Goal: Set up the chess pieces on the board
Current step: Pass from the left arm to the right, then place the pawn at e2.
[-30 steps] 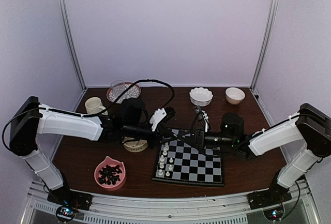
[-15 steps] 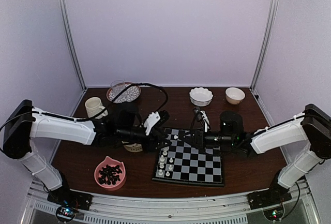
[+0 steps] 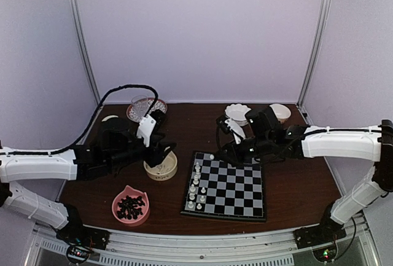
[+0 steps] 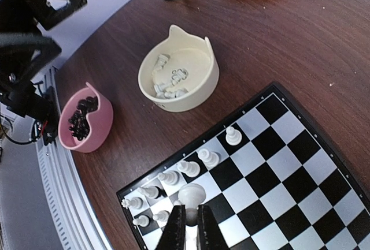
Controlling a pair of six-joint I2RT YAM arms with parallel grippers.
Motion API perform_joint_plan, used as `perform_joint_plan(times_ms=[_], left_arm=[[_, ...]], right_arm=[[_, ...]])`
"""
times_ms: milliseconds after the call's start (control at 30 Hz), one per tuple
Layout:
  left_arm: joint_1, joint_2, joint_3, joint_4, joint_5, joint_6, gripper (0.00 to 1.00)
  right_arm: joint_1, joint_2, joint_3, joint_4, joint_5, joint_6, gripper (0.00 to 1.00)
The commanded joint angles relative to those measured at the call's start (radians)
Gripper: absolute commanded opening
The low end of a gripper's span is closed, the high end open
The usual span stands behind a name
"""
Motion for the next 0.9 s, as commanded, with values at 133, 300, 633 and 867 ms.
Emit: perform_joint_plan(times_ms=[133,300,633,867], left_arm=[[0.007,-0.104,-0.072,0.03,-0.342,-0.025,0.58],[0.008,-0.083,-0.05,0.003,-0.357,-0.026,0.68],[0.01,-0.08,-0.033,-0.038,-0.383,-0.066,0.96],[0.011,-0.085,-0.03,-0.05,-0.385,-0.088,0.98]], right_arm=[[0.119,0.103,0.21,-0.438,0.214,-0.1,0.0],[0.168,0.183,0.289,-0.512,0.295,-0.101,0.0],[0.177,0.337,0.403,-0.543,0.32,-0.105,0.0],[0.18,0.427,0.464,-0.549,0.325,-0.104,0.0]])
